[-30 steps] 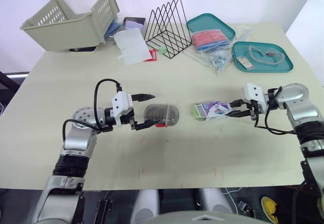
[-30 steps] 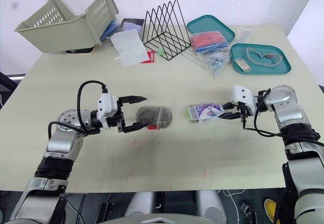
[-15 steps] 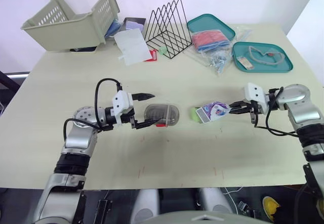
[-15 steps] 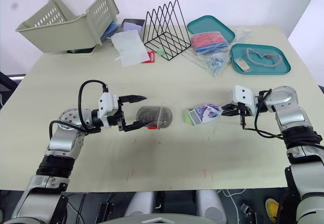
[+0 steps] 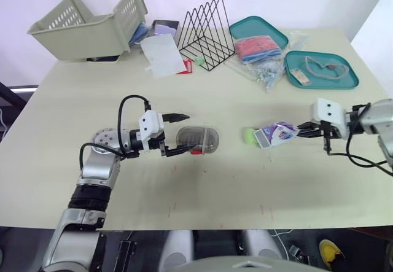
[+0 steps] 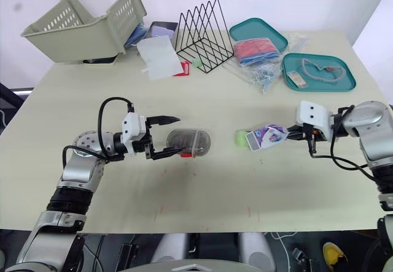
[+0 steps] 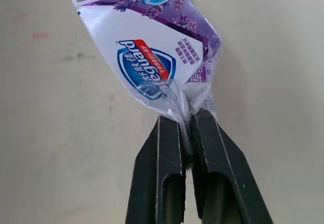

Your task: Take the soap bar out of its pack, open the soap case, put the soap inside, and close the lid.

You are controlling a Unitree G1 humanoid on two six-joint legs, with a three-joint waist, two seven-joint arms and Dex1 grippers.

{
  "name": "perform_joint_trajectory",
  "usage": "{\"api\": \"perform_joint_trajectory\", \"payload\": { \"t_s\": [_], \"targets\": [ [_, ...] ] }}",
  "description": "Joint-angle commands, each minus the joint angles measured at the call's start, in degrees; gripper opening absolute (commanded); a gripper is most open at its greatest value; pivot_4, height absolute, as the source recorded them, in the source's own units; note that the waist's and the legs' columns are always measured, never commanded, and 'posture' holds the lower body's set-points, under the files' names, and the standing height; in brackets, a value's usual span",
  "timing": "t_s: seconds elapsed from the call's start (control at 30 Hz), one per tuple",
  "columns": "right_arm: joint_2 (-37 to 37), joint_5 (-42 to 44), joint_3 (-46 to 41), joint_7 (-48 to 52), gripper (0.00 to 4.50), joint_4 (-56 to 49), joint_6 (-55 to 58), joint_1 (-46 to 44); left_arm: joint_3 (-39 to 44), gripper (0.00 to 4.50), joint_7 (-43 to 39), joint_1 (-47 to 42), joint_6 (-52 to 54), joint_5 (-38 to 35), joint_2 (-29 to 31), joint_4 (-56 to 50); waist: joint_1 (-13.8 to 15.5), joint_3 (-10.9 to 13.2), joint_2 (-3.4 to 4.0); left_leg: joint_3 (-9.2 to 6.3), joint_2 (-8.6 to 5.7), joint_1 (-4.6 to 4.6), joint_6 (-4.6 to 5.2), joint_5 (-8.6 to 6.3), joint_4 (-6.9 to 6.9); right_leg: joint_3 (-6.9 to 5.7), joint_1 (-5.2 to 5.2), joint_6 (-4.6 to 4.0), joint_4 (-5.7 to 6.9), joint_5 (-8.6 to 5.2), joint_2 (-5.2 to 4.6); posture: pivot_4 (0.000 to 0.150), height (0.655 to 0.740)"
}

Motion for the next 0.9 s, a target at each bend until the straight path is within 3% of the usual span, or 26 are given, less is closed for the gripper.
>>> {"api": "perform_joint_trajectory", "payload": {
  "t_s": [0.03,0.9],
  "targets": [
    [-2.7,1.6,-3.0,-0.5,0.05,-4.8,2.1,1.6,-0.1,4.50,-0.9,-1.0,-1.2,-0.1,0.3,0.0,-0.2,0.0,0.00,0.00,0.00,0.00,0.00,0.00,0.00,0.00,0.00,0.00,0.00,0.00,0.00,0.150,0.7400],
    [-8.2,-3.1,-2.4,-1.7,0.05,-1.5,-6.8,1.2,-0.4,4.50,-4.2,-2.9,-1.5,-1.2,0.4,1.9,-0.2,0.0,0.00,0.04,0.01,0.02,0.00,0.00,0.02,0.01,0.00,0.01,-0.01,-0.01,0.00,0.150,0.7400]
  ]
}}
